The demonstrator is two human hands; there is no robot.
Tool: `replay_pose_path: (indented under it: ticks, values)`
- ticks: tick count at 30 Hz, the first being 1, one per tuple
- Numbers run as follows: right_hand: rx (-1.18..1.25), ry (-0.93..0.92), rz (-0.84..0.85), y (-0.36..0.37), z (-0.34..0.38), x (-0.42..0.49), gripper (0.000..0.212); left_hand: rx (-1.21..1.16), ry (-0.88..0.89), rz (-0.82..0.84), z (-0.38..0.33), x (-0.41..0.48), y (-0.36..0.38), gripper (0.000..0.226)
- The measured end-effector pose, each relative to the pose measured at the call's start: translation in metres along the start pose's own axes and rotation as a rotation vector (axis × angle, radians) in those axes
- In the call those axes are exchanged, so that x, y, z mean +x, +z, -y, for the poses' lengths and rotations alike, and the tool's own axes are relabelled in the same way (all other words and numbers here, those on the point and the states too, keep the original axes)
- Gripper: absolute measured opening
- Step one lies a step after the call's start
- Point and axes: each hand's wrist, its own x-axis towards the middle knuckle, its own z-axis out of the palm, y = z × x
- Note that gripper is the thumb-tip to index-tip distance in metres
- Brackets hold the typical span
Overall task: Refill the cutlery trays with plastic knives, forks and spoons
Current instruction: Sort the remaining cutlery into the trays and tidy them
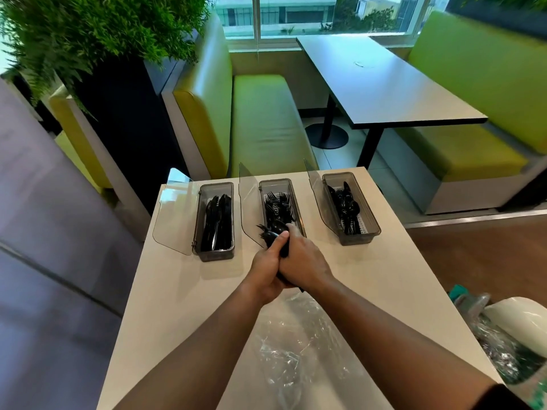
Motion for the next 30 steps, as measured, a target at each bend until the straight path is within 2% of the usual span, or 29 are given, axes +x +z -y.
replay_pose_path:
  ticks: [4,7,10,12,14,17,19,24,28,30]
  values:
    - [-0.064,-0.050,0.103,0.007,-0.006,0.001,0.059,-0.044,0.071,-0.093,-0.005,0.004,-0.009,0.049]
    - [-0.074,-0.089,0.206,0.009,-0.009,0.000,0.073,-0.066,0.135,-0.143,-0.011,0.002,-0.010,0.039]
    - [0.006,-0.170,0.282,0.007,-0.014,-0.002,0.071,-0.079,0.207,-0.179,-0.014,0.006,-0.013,0.023]
    - [0.230,-0.132,0.305,-0.001,-0.016,0.000,0.053,-0.092,0.255,-0.165,-0.017,0.008,-0.018,0.015]
    - [0.434,-0.047,0.239,-0.012,-0.017,0.002,0.025,-0.034,0.293,-0.132,-0.018,0.010,-0.023,0.011]
    - [0.406,-0.033,0.007,-0.024,-0.019,0.012,0.020,0.078,0.323,-0.087,-0.017,0.010,-0.026,0.011]
    - [0.363,-0.028,-0.072,-0.028,-0.018,0.020,0.017,0.104,0.325,-0.049,-0.017,0.010,-0.025,0.013]
    - [0.398,0.030,-0.021,-0.031,-0.011,0.032,0.038,0.210,0.370,-0.008,-0.013,0.007,-0.016,0.016]
    - [0.454,0.086,0.013,-0.027,-0.014,0.037,0.025,0.351,0.447,-0.009,-0.011,0.010,-0.017,0.022]
    - [0.392,0.094,0.007,-0.027,-0.014,0.036,0.021,0.406,0.478,-0.011,-0.009,0.010,-0.017,0.019]
